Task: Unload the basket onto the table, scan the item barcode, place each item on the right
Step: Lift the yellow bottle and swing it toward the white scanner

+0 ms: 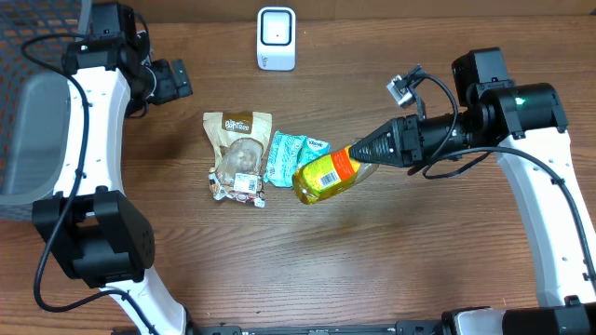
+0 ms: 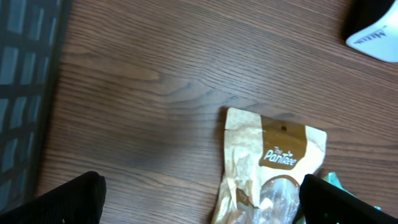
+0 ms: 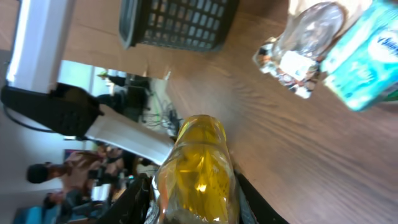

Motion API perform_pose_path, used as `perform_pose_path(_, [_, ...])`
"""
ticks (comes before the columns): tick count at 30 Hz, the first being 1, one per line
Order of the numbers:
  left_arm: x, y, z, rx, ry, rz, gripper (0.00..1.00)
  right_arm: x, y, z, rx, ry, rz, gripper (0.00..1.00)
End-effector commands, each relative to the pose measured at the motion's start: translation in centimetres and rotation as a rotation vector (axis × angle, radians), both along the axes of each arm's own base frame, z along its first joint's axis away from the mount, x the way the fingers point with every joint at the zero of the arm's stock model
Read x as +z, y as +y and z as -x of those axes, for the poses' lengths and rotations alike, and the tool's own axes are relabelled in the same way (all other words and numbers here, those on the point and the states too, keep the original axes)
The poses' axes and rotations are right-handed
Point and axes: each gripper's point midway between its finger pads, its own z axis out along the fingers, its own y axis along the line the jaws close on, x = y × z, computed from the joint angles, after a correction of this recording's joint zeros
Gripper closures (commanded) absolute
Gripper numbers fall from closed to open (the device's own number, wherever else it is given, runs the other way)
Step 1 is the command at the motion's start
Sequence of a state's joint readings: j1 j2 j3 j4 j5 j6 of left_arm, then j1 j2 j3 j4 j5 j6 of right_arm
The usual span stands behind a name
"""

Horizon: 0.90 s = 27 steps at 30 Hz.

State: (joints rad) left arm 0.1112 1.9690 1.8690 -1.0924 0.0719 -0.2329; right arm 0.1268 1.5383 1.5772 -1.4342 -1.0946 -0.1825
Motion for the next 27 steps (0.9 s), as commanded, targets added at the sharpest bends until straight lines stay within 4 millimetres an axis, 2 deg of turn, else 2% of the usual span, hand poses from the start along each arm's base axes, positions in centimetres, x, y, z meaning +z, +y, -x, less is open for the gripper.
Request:
perform_pose_path(1, [1.1,-0.7,-0.2,-0.031,-0.028,0.012,0.01,-0.6,-0.5,-1.0,-0.020,-0.069,0.072,0.90])
perform_pose_path(4, [1.1,-0.7,-0.2,-0.031,-0.027,0.012,0.00,-1.1,-0.9,-2.6,-0.050,-0.137,0.127,0.90])
perform_pose_path(8, [1.1,-0.7,-0.2,-0.031,-0.027,0.012,0.00,-1.5,-1.8,-5.1,-0.191,-0.109,0.199,0.90])
perform_pose_path(9, [1.1,-0.7,-0.2,-0.031,-0.028,0.012,0.00,-1.1,-1.9,-5.5,-0.201,-0.129,0.199,0.90])
perform_pose_path(12, [1.1,-0.7,-0.2,-0.031,-0.028,0.012,0.00,0.0,-1.5,-6.1,-0.204,-0.163,0.166,0.82])
perform_pose_path(16, [1.1,-0.7,-0.2,-0.031,-0.028,0.012,0.01,1.5,-1.2,-7.3,-0.240,-0.194,0.123,0.82])
perform_pose_path(20, [1.1,-0.7,-0.2,-0.031,-0.028,0.012,0.00,4.2,-1.5,-9.3,-0.308,-0.292,0.117,0.81])
perform_pose_path(25, [1.1,-0.7,-0.2,-0.031,-0.028,0.012,0.00,9.0,-2.7,-11.5,-0.428,-0.460,0.194,0.80])
perform_pose_path(27, [1.1,-0.7,-0.2,-0.031,-0.028,0.012,0.00,10.3,-3.0,-12.6,-0.491,-0.533,0.253,0.80])
